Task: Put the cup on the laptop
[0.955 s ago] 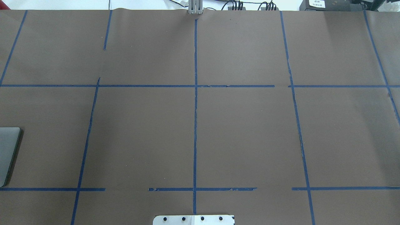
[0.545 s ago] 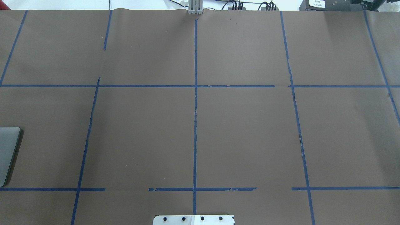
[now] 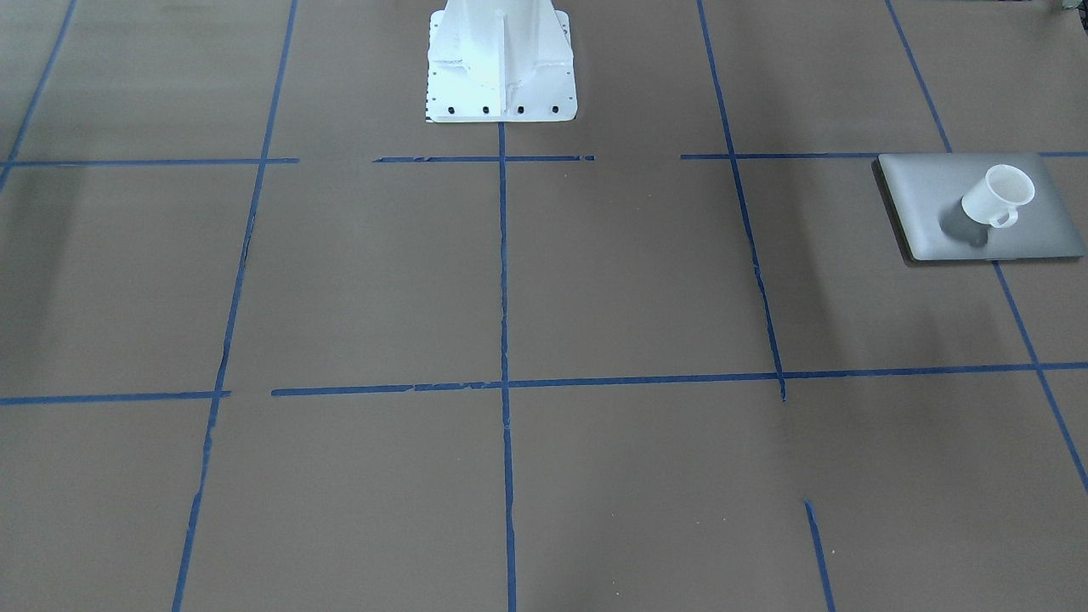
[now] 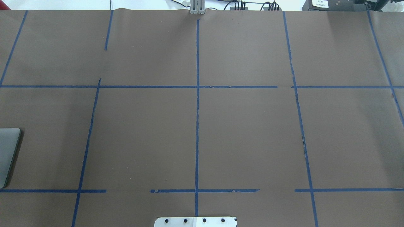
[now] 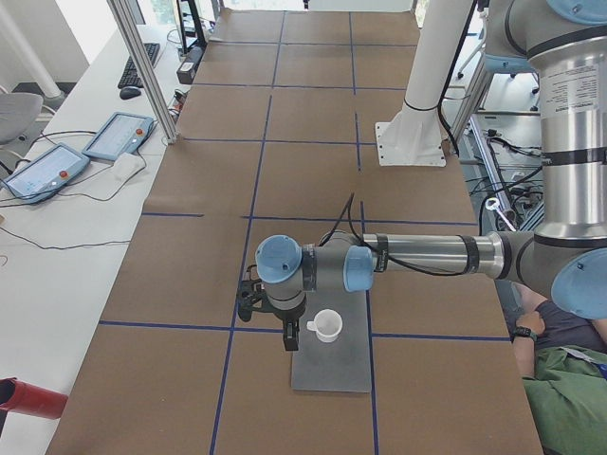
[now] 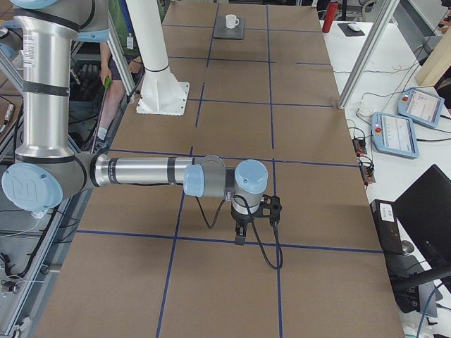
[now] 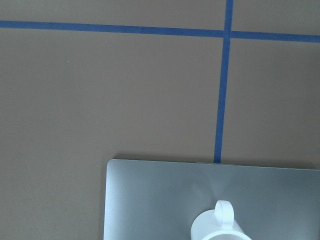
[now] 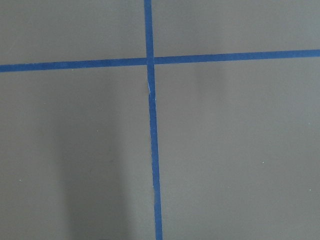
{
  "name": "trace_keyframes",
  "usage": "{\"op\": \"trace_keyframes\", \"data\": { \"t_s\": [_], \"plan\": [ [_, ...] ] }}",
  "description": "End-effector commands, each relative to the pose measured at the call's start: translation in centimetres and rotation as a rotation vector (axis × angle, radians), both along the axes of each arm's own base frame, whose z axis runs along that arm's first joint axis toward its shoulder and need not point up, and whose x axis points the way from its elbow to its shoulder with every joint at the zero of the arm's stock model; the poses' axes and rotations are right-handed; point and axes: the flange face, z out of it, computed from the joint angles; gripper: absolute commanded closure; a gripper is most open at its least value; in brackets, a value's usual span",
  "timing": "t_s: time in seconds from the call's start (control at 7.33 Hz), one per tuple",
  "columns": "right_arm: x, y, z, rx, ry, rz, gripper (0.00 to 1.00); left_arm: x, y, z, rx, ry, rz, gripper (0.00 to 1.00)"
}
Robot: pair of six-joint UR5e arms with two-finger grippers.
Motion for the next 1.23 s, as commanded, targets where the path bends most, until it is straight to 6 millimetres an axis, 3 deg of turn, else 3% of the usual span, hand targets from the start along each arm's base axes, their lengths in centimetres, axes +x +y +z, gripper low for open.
{"op": "trace_keyframes", "data": {
  "t_s": [0.0,1.09],
  "plan": [
    [0.00,0.00,0.00,0.000,0.000,0.000,0.00,0.27,0.10,-0.25,-0.002,0.005,0.003,0.00],
    [0.00,0.00,0.00,0.000,0.000,0.000,0.00,0.10,-0.12,-0.55,0.007,0.008,-0.001,0.00]
  ]
}}
